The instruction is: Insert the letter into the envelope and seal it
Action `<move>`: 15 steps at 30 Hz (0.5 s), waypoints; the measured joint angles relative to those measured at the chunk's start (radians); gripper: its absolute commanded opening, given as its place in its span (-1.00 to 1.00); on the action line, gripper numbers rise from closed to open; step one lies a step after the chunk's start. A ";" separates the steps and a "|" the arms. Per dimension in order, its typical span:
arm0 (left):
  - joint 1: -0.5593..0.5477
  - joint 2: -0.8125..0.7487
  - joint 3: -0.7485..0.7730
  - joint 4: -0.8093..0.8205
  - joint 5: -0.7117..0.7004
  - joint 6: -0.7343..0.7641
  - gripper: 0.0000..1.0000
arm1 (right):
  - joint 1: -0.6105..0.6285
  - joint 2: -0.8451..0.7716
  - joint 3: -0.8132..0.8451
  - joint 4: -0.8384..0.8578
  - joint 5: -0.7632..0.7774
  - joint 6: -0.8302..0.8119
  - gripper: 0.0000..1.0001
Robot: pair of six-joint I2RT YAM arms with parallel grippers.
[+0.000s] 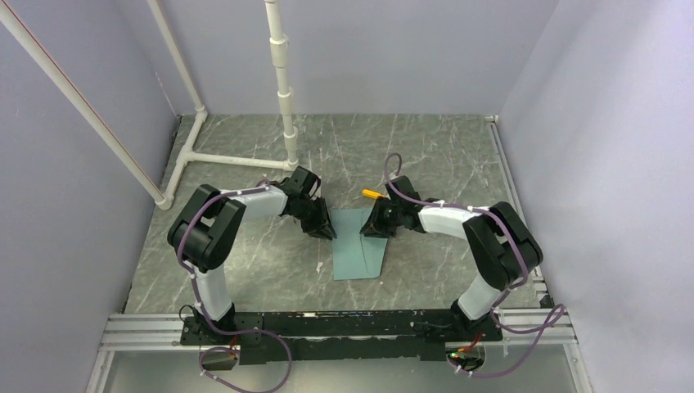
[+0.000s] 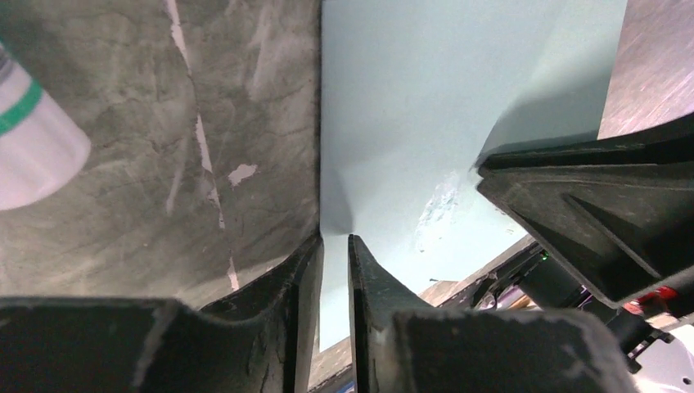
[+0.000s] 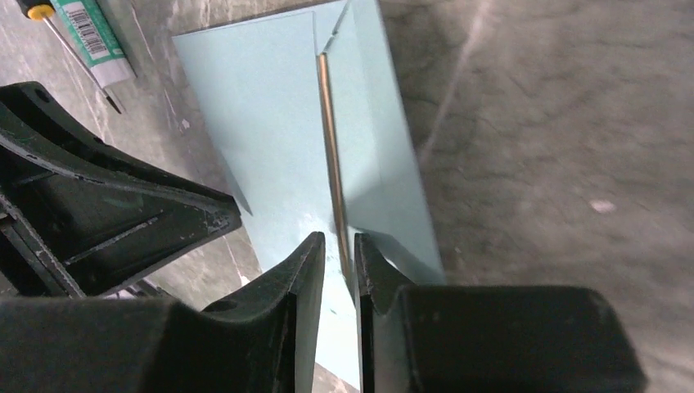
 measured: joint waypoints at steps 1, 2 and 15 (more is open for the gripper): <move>-0.002 -0.003 0.003 -0.005 -0.006 0.005 -0.40 | -0.004 -0.019 0.001 -0.031 0.008 -0.012 -0.51; -0.002 -0.006 0.006 -0.009 -0.010 0.012 -0.35 | -0.011 -0.039 0.002 -0.050 0.013 -0.021 -0.49; 0.109 -0.273 0.028 -0.129 -0.350 0.103 0.39 | -0.056 -0.220 0.253 -0.171 0.107 -0.267 -0.05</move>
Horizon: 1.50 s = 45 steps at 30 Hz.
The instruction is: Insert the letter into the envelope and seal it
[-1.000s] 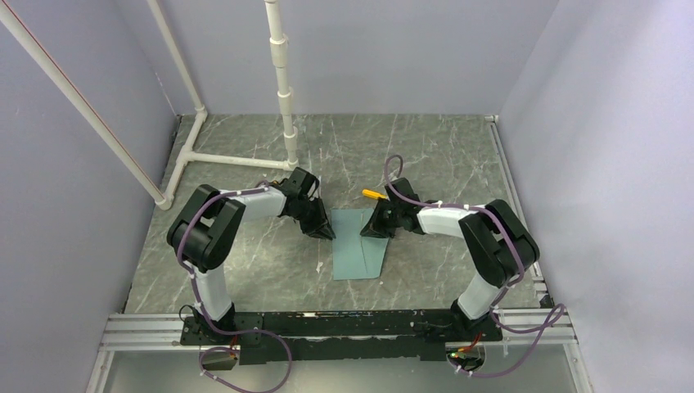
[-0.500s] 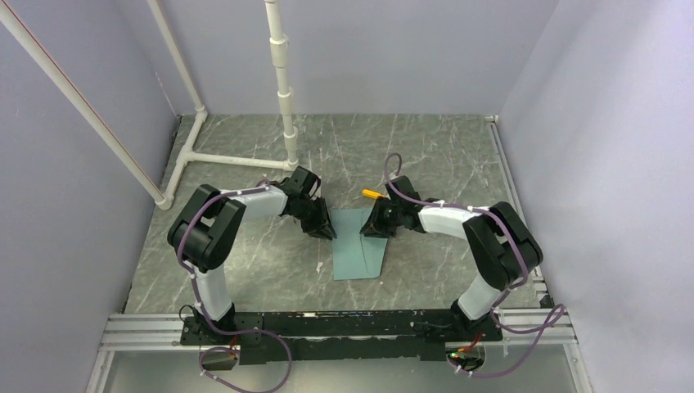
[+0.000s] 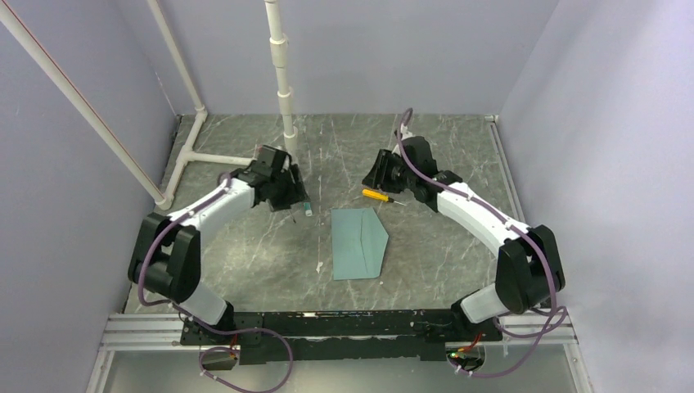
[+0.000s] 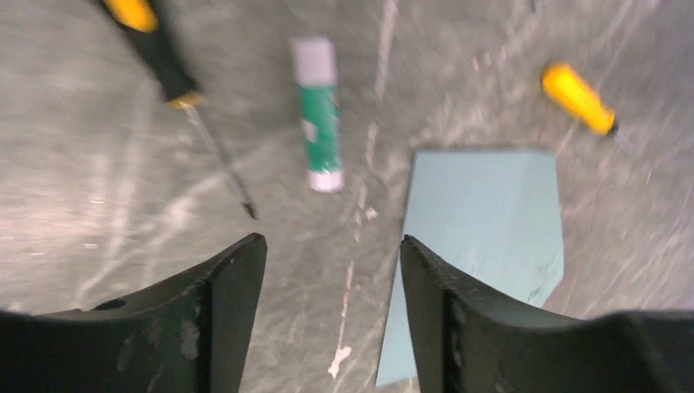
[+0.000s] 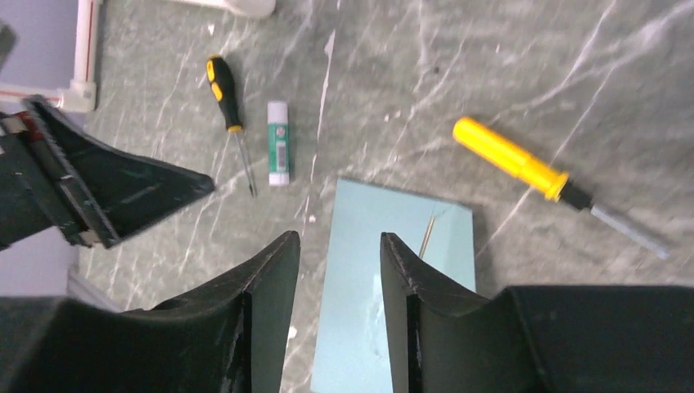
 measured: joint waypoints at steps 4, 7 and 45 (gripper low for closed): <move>0.106 -0.041 0.000 -0.001 -0.069 -0.011 0.51 | 0.003 0.060 0.103 -0.032 0.073 -0.058 0.12; 0.162 -0.042 0.000 0.000 -0.093 -0.017 0.48 | 0.005 0.110 0.166 -0.055 0.120 -0.097 0.13; -0.093 0.337 0.229 -0.095 -0.246 -0.003 -0.95 | 0.026 0.267 0.243 -0.164 0.131 -0.134 0.35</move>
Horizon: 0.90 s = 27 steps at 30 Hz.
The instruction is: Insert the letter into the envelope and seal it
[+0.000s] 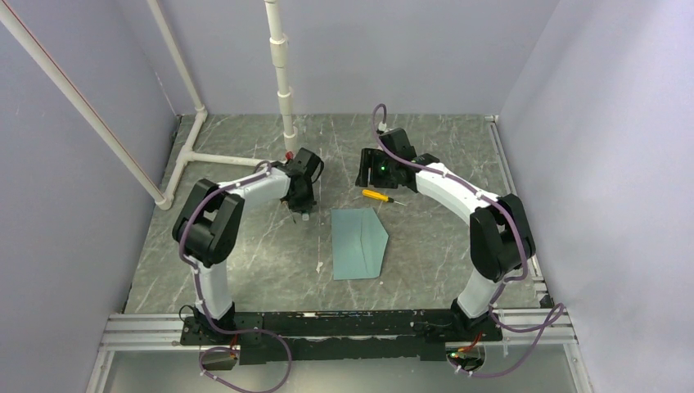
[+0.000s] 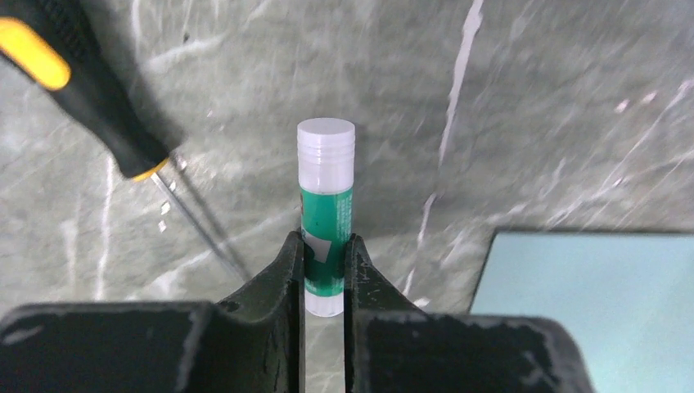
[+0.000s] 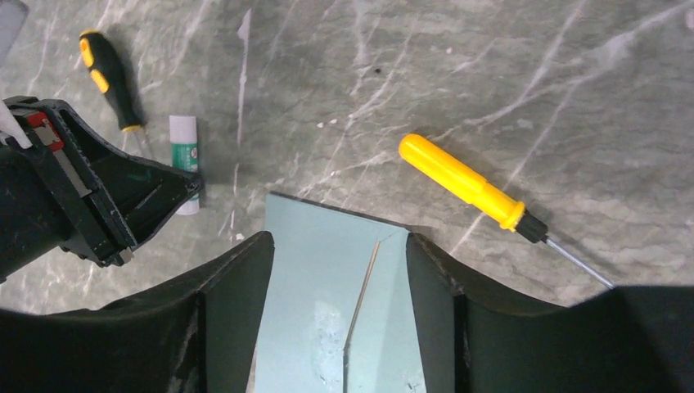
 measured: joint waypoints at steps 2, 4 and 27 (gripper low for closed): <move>0.000 -0.036 -0.038 0.001 0.005 0.038 -0.95 | -0.003 -0.002 -0.006 0.011 -0.050 -0.011 0.40; 0.000 -0.099 -0.089 0.018 0.035 0.094 -0.95 | -0.007 -0.005 -0.011 0.019 -0.119 -0.026 0.42; -0.002 -0.566 -0.170 0.241 0.661 0.580 -0.95 | -0.015 -0.024 0.142 0.066 -0.791 0.105 -0.41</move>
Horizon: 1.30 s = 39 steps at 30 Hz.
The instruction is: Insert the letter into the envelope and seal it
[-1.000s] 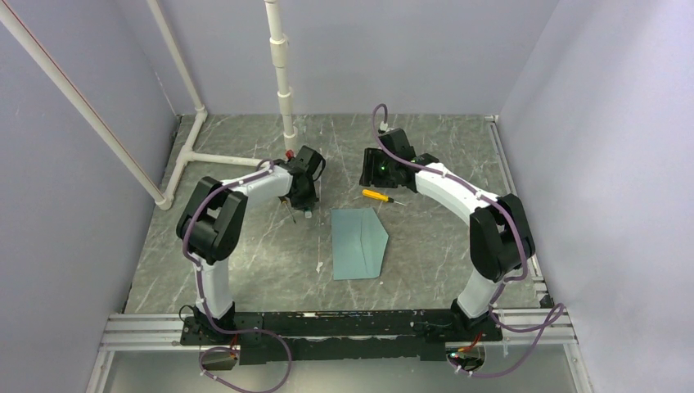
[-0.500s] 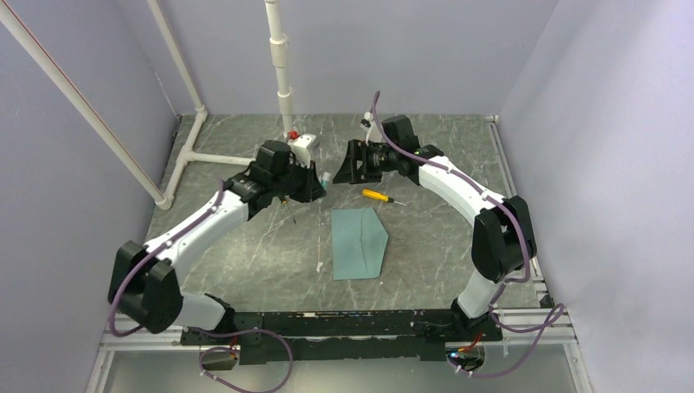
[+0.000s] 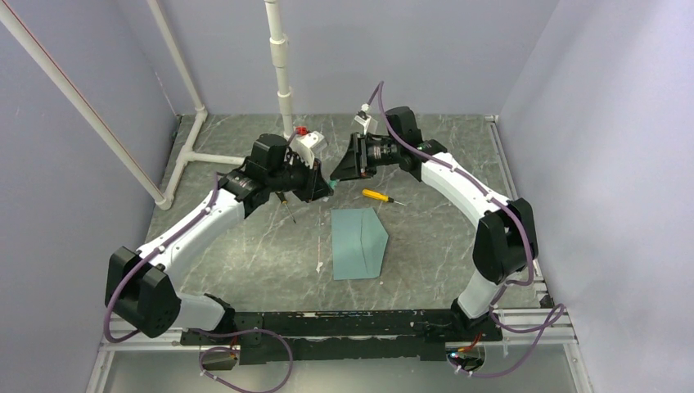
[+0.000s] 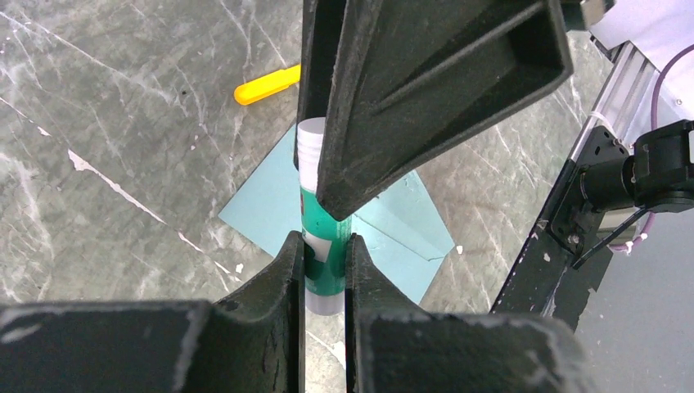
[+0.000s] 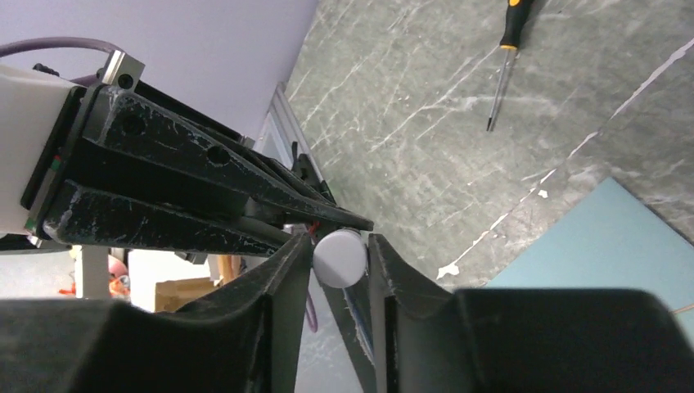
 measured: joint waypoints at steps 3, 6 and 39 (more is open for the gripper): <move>0.000 0.000 0.003 -0.002 0.002 0.006 -0.95 | 0.000 0.011 0.026 -0.032 -0.019 -0.019 -0.75; 0.000 0.001 0.015 -0.007 0.005 0.009 -0.93 | -0.006 0.017 0.045 -0.061 -0.037 -0.037 -0.97; -0.010 0.025 0.063 0.043 0.134 -0.007 -0.95 | -0.091 -0.013 0.050 -0.054 -0.238 0.033 -1.00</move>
